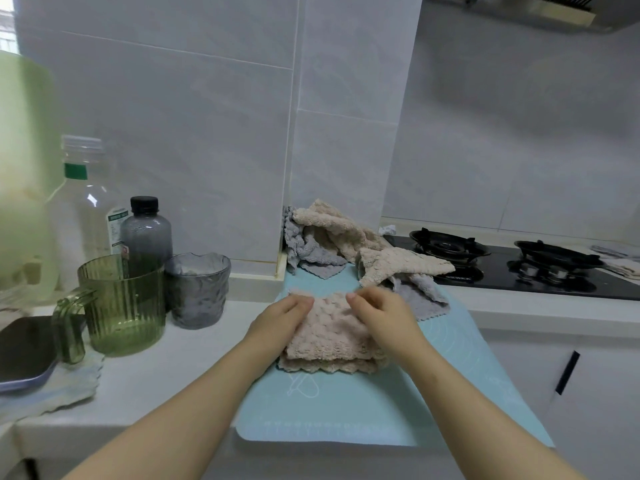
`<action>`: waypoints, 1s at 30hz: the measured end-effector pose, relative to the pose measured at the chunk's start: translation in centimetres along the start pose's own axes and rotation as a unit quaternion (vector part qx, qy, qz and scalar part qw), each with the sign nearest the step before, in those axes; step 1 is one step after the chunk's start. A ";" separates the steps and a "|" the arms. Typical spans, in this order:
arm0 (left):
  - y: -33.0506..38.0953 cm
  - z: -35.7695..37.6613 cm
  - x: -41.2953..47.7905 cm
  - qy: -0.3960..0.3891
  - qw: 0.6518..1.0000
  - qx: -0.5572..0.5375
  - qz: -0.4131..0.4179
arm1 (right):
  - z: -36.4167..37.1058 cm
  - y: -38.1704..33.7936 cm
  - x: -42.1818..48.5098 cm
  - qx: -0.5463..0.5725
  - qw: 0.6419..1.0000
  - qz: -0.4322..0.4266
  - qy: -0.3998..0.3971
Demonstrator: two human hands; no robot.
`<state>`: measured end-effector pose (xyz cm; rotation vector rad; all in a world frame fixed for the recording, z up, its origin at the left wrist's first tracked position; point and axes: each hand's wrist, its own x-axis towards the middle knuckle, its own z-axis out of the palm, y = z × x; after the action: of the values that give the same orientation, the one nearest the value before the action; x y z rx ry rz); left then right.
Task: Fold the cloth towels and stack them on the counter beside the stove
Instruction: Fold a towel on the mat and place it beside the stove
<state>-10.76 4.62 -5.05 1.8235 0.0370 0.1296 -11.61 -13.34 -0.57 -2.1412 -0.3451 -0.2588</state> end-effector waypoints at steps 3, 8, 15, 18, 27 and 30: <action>0.4 0.0 -0.4 0.018 0.999 0.021 0.024 | 0.0 1.4 -0.2 -0.111 0.992 0.017 -0.051; 0.2 0.1 -0.4 0.048 0.983 0.164 0.061 | 0.7 1.8 -0.5 -0.206 0.977 0.012 -0.055; 0.5 0.0 -0.9 -0.044 0.964 0.233 0.121 | 2.6 1.8 0.3 -0.289 0.950 -0.038 -0.108; 0.2 0.3 -0.6 -0.077 0.893 0.430 0.111 | 3.0 2.8 0.2 -0.276 0.952 0.007 -0.131; 1.0 0.5 -1.7 -0.086 0.855 0.509 0.052 | 2.7 3.1 0.6 -0.304 0.931 0.028 -0.198; 0.7 0.6 -2.2 -0.070 0.859 0.505 0.049 | 2.5 3.0 -0.1 -0.258 0.953 0.010 -0.160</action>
<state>-12.87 3.70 -4.64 2.8916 -0.1133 0.0433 -10.55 -12.88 -4.37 -2.7102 -0.4801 0.0218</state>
